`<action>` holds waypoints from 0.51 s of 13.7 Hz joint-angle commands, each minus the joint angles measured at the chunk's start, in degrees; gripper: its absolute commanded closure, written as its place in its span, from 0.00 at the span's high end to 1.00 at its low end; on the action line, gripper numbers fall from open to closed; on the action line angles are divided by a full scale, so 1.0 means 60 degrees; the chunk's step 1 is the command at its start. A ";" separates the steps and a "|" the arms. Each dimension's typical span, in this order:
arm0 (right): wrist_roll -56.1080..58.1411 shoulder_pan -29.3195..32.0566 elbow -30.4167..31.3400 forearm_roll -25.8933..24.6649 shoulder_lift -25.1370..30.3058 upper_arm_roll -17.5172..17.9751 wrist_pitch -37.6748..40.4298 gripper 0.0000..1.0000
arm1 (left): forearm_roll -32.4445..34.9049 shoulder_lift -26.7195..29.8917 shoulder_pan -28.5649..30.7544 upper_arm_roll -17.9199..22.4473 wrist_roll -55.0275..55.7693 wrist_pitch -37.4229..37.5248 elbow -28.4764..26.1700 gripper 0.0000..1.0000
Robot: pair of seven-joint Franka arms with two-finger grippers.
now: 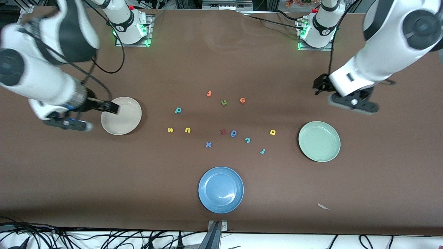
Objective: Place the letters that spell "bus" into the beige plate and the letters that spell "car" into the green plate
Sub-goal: 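Reach the right gripper to yellow s while the left gripper reaches teal r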
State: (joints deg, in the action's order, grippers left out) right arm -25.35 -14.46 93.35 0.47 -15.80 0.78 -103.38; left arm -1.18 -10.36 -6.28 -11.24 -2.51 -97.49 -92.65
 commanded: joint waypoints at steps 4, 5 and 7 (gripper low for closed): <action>-0.1837 -0.1018 0.2560 0.0068 -0.0543 -0.0057 -0.4180 1.00 | 0.0226 -0.2708 -0.0051 -0.0749 -0.1836 -0.2291 0.0749 1.00; -0.1970 -0.1120 0.2620 0.0068 -0.0923 -0.0043 -0.4752 1.00 | 0.0227 -0.3175 -0.0197 -0.0749 -0.2244 -0.2861 0.0749 1.00; -0.2612 -0.1471 0.2635 0.0068 -0.1685 -0.0043 -0.6026 1.00 | 0.0241 -0.3952 -0.0461 -0.0749 -0.2730 -0.4135 0.0735 1.00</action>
State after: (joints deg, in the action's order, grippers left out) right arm -37.69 -21.47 109.14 0.47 -22.65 0.84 -134.03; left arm -1.17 -29.43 -7.89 -15.36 -15.86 -118.45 -91.07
